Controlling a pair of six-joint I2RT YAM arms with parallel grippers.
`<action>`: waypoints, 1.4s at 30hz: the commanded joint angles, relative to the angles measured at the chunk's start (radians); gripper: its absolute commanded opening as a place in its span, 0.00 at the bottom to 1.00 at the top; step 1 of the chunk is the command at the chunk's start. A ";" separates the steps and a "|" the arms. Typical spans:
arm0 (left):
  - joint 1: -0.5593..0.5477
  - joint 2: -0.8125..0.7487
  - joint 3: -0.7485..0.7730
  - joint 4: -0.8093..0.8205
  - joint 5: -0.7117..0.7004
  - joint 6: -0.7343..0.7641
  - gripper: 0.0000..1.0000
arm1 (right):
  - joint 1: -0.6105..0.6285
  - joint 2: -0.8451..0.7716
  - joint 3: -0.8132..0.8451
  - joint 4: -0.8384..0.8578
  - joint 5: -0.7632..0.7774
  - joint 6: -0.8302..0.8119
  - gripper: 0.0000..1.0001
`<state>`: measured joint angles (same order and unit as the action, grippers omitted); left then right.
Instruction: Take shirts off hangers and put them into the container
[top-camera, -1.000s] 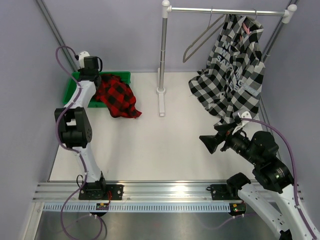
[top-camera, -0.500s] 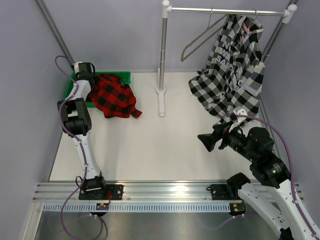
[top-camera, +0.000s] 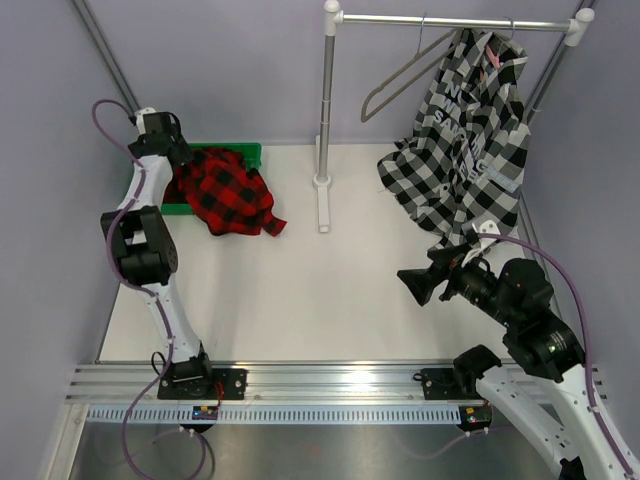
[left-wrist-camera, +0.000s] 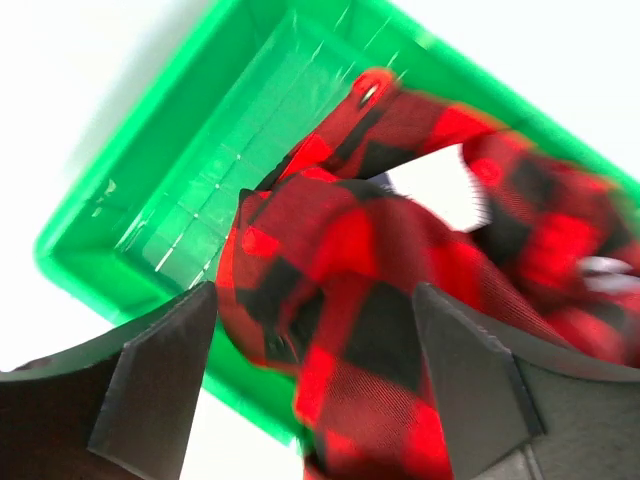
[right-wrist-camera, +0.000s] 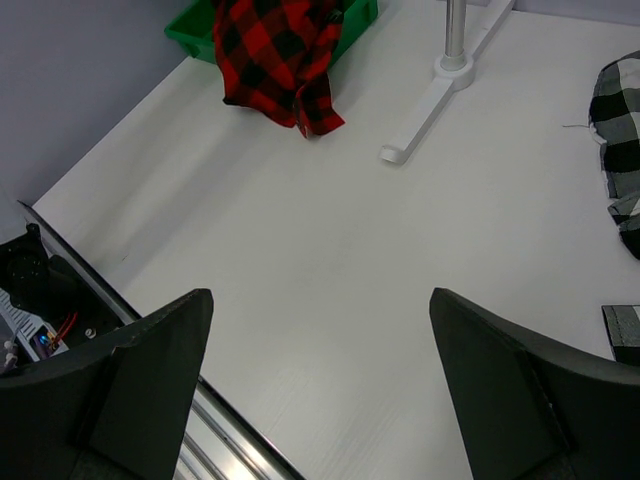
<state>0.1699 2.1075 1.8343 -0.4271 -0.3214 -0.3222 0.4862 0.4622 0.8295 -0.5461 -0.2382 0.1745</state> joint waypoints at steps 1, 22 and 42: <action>-0.012 -0.187 -0.055 0.050 0.054 -0.026 0.88 | 0.003 -0.023 -0.004 0.025 -0.015 -0.006 0.99; -0.388 -0.753 -0.907 0.237 -0.117 -0.270 0.99 | 0.003 -0.094 -0.007 0.032 -0.050 0.013 1.00; -0.377 -0.417 -0.794 0.330 -0.200 -0.250 0.87 | 0.003 -0.094 -0.007 0.023 -0.052 0.008 1.00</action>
<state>-0.2176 1.6722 0.9871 -0.1741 -0.4614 -0.5758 0.4862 0.3779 0.8234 -0.5430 -0.2794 0.1806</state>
